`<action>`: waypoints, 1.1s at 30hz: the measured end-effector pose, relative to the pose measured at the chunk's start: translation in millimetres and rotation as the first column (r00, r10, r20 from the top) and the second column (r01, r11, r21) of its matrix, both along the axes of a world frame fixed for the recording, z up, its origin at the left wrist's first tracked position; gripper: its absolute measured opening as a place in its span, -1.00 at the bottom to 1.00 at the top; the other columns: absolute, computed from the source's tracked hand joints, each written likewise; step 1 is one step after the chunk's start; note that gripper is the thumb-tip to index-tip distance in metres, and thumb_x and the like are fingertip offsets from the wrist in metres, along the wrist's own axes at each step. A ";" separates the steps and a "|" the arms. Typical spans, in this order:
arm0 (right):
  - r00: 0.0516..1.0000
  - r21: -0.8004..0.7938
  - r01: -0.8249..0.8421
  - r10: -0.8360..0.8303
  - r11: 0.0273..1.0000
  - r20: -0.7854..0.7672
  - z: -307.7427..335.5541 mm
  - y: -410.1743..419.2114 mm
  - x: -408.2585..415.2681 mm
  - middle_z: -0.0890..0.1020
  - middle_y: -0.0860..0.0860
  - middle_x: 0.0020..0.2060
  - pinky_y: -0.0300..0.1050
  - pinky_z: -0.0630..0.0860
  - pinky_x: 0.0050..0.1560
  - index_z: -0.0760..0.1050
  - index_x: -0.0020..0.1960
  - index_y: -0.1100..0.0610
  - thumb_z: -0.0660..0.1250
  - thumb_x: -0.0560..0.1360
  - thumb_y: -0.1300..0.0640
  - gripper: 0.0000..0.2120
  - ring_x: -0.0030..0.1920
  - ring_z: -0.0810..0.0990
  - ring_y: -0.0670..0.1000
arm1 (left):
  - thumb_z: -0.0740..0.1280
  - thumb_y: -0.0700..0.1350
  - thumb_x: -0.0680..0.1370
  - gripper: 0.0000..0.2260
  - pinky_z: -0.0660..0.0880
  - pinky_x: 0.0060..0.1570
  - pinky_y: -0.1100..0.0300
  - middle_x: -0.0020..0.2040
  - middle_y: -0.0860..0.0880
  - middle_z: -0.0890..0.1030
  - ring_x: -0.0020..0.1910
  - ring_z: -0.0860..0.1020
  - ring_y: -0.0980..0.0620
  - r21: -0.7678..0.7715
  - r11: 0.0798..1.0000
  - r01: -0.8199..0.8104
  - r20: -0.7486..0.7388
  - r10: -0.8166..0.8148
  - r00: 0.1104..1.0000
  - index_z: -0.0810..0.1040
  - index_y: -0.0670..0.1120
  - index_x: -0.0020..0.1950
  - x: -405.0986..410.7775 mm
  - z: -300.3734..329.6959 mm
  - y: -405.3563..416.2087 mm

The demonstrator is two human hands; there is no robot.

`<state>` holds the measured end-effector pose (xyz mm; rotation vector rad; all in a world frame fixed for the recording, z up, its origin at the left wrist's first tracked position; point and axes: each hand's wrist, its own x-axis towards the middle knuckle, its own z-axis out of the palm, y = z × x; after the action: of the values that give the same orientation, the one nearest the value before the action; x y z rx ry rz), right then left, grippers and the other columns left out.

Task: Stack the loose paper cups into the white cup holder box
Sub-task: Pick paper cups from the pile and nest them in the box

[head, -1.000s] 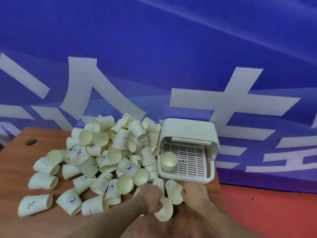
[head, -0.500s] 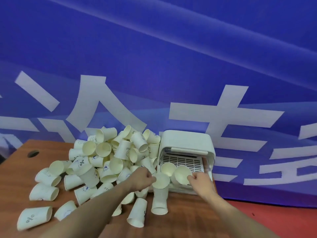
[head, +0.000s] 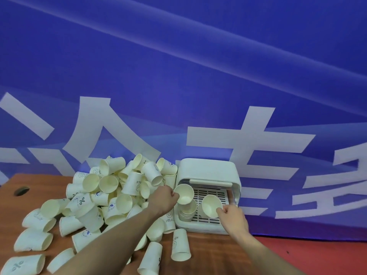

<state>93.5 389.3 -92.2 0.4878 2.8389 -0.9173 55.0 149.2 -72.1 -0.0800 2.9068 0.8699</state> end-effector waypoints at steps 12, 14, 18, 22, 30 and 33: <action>0.994 -0.019 0.042 -0.040 0.999 0.099 -28.6 13.6 -7.2 0.43 -0.04 -0.47 -0.16 0.36 -0.35 0.30 -0.41 0.09 0.25 0.45 0.02 -0.69 -0.41 0.41 0.01 | 0.23 -0.04 0.47 -0.69 0.20 -0.47 0.17 -0.48 -0.02 0.33 -0.41 0.34 -0.03 -0.141 0.989 0.051 0.044 -0.045 0.998 0.28 -0.08 -0.44 -14.1 -27.3 11.9; 0.993 -0.014 0.038 -0.036 0.999 0.113 -33.8 14.3 -9.1 0.43 -0.05 -0.47 -0.16 0.36 -0.36 0.29 -0.40 0.09 0.25 0.45 0.01 -0.69 -0.41 0.41 0.00 | 0.23 -0.03 0.47 -0.70 0.24 -0.46 0.18 -0.48 -0.01 0.36 -0.41 0.37 -0.03 -0.147 0.988 0.049 0.065 -0.040 0.997 0.30 -0.08 -0.43 -17.6 -32.4 14.1; 0.992 0.001 0.030 -0.030 1.000 0.119 -41.2 17.2 -13.0 0.42 -0.04 -0.47 -0.14 0.36 -0.36 0.26 -0.39 0.09 0.26 0.45 0.00 -0.68 -0.41 0.40 0.01 | 0.23 -0.01 0.44 -0.71 0.28 -0.40 0.18 -0.47 0.00 0.35 -0.40 0.37 -0.03 -0.085 0.995 0.044 0.142 -0.031 0.989 0.28 -0.08 -0.44 -22.8 -43.2 19.4; 0.990 -0.015 0.041 -0.039 0.999 0.137 -47.1 20.4 -15.4 0.42 -0.05 -0.48 -0.14 0.33 -0.37 0.27 -0.42 0.09 0.25 0.44 -0.01 -0.67 -0.41 0.39 0.01 | 0.21 0.02 0.45 -0.73 0.28 -0.39 0.17 -0.44 0.02 0.37 -0.37 0.39 -0.02 -0.089 0.994 0.060 0.194 -0.042 0.980 0.29 -0.05 -0.40 -26.5 -51.8 25.1; 0.993 -0.049 0.053 -0.047 0.997 0.111 -42.2 17.5 -16.8 0.43 -0.04 -0.49 -0.15 0.34 -0.38 0.27 -0.44 0.09 0.26 0.44 -0.01 -0.65 -0.42 0.40 0.01 | 0.20 0.09 0.49 -0.67 0.33 -0.35 0.17 -0.42 0.01 0.39 -0.36 0.40 -0.02 -0.130 0.989 0.074 0.218 -0.045 0.975 0.29 -0.06 -0.39 -23.6 -52.1 21.1; 0.995 -0.053 0.042 -0.037 0.998 0.093 -31.7 11.3 -19.0 0.42 -0.03 -0.49 -0.15 0.32 -0.39 0.26 -0.42 0.10 0.26 0.44 0.02 -0.66 -0.43 0.38 0.02 | 0.21 0.08 0.50 -0.65 0.31 -0.35 0.16 -0.44 0.01 0.39 -0.36 0.42 -0.04 -0.131 0.990 0.050 0.198 -0.023 0.980 0.30 -0.06 -0.42 -20.2 -44.8 16.9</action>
<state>74.6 400.6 -123.9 0.5663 2.7234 -0.9511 34.8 166.1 -116.9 -0.1154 2.7691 0.6195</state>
